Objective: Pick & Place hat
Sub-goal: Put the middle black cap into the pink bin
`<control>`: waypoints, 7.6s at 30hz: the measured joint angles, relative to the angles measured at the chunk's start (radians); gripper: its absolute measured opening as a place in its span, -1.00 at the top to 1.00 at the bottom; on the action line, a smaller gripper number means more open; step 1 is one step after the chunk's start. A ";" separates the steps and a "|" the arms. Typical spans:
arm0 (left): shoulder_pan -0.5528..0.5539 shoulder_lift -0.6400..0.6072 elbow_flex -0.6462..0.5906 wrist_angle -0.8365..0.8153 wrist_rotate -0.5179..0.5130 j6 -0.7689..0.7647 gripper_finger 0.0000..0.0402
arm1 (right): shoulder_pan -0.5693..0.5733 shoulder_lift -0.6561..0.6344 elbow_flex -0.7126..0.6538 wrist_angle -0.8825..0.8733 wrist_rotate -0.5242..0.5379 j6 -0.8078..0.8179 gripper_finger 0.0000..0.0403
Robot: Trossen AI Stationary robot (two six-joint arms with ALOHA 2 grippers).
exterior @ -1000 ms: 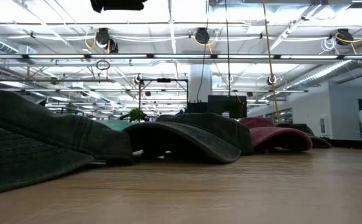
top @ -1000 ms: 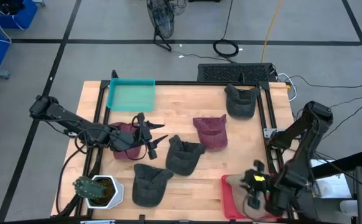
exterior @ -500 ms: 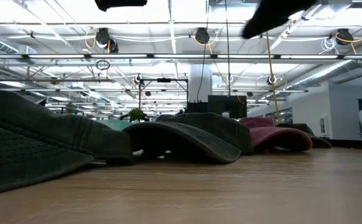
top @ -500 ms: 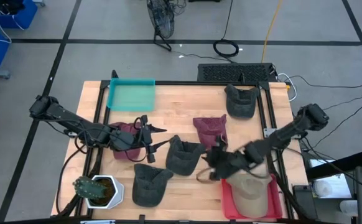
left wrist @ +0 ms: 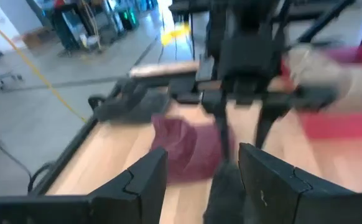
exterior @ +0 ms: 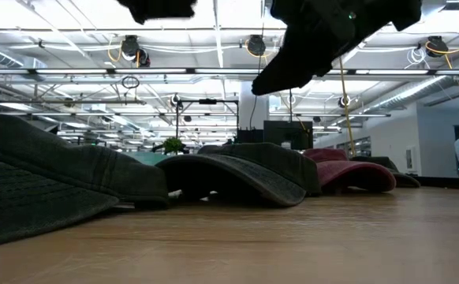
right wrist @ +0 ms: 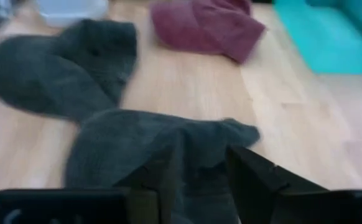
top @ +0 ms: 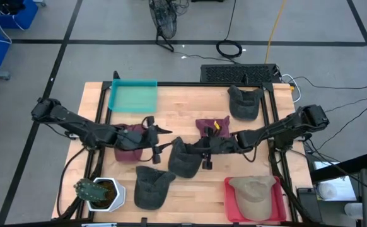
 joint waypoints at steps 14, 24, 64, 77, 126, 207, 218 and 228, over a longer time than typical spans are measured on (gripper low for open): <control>0.016 0.035 0.000 0.154 0.069 -0.067 0.00 | 0.022 0.004 -0.100 0.094 0.017 0.106 0.17; -0.004 0.074 0.000 0.150 0.074 -0.157 0.00 | 0.135 0.006 -0.133 0.177 0.152 0.242 0.17; -0.150 -0.005 0.000 -0.041 -0.078 -0.154 0.00 | -0.061 0.323 0.283 -0.250 -0.123 0.261 0.17; -0.148 -0.004 0.000 -0.030 -0.075 -0.125 0.00 | -0.040 0.323 0.261 -0.215 -0.148 0.311 0.17; -0.090 -0.004 -0.001 -0.061 -0.076 -0.123 0.00 | -0.018 0.218 0.225 -0.238 -0.118 0.189 0.89; -0.144 -0.004 -0.001 -0.087 -0.085 -0.304 0.00 | 0.855 -0.203 -0.043 -0.753 -0.155 0.866 0.87; -0.144 -0.003 -0.001 -0.087 -0.085 -0.304 0.00 | 0.855 -0.203 -0.045 -0.729 -0.152 0.960 0.86; -0.144 -0.003 -0.001 -0.086 -0.085 -0.306 0.00 | 0.854 -0.202 -0.046 -0.661 -0.201 1.051 0.85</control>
